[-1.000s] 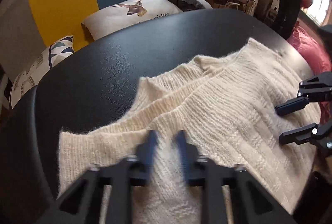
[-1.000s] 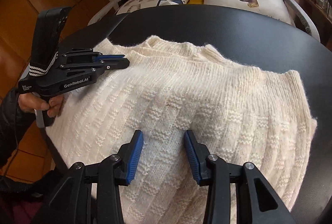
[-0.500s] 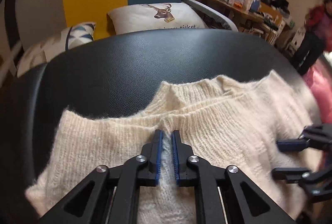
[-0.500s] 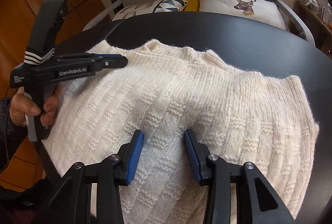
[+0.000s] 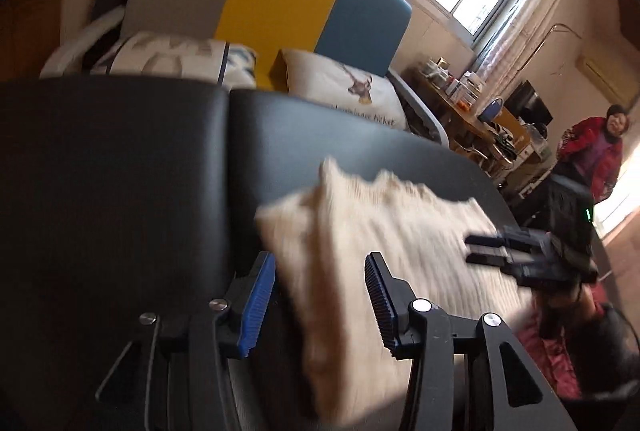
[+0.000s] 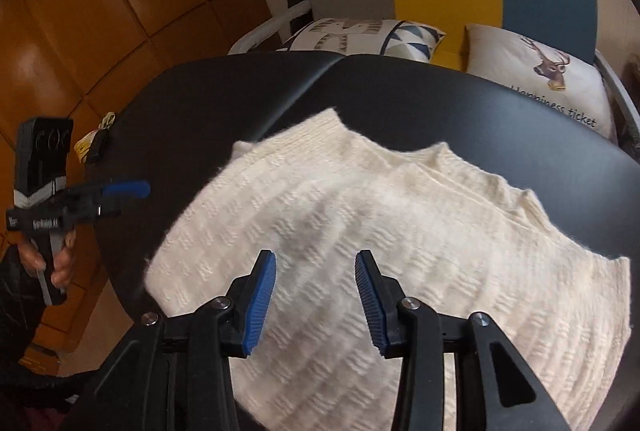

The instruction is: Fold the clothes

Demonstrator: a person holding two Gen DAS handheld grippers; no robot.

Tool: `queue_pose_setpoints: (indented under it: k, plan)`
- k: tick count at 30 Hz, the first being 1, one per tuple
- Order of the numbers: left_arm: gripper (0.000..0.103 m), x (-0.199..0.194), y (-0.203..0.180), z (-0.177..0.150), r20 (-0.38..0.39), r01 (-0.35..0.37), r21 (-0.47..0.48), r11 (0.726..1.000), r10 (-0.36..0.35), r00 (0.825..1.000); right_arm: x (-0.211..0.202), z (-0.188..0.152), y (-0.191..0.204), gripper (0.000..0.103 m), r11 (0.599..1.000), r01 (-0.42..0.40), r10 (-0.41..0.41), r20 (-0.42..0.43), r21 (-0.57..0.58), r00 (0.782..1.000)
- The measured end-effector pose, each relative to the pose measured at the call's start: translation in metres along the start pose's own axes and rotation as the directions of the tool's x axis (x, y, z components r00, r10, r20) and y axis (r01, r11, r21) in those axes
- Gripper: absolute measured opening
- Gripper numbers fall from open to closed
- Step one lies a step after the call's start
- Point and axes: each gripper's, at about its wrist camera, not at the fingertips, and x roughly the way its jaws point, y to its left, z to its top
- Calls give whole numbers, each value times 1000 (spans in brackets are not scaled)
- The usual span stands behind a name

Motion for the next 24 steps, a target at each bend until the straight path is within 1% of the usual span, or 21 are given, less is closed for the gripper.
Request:
queue_pose_setpoints:
  k: [3,5,8,10,11,12,14,15,17,19,20,24]
  plan:
    - [47,0,3,-43,-50,76,-21,997,-77,996,22,4,10,42,1000,18,-17,-48,21,999]
    - [47,3,-5,-62,-67,101,6,995,-100,993,30,3,15,42,999,26,-23,-69,43,997]
    - [47,13,-15,-69,-62,115,32,993,-113,992,32,1,20,42,998,43,-39,-82,50,996]
    - [46,16,-15,-68,-54,159,18,987,-157,986,32,0,18,42,997,52,-46,-87,61,995]
    - [39,18,-17,-67,-58,172,25,985,-170,984,32,0,17,42,996,56,-50,-89,67,995]
    - [35,21,-20,-67,-66,171,48,984,-168,984,32,0,16,42,996,59,-52,-90,73,995]
    - [13,28,-22,-69,-99,162,76,984,-154,983,32,3,14,42,996,53,-48,-72,77,996]
    - [8,32,-21,-70,-118,166,74,983,-157,981,32,6,13,42,996,56,-51,-65,74,997]
    - [5,32,-16,-74,-124,167,53,984,-160,979,39,13,10,42,994,103,-100,-71,46,992]
    - [5,26,-10,-78,-111,199,8,980,-196,974,51,16,6,42,990,138,-134,-99,33,986]
    - [5,25,-7,-79,-109,204,-13,979,-204,973,58,16,3,42,989,145,-140,-115,35,983]
    - [5,16,-8,-67,-79,184,-29,982,-186,979,60,10,-7,44,993,91,-86,-68,81,994]
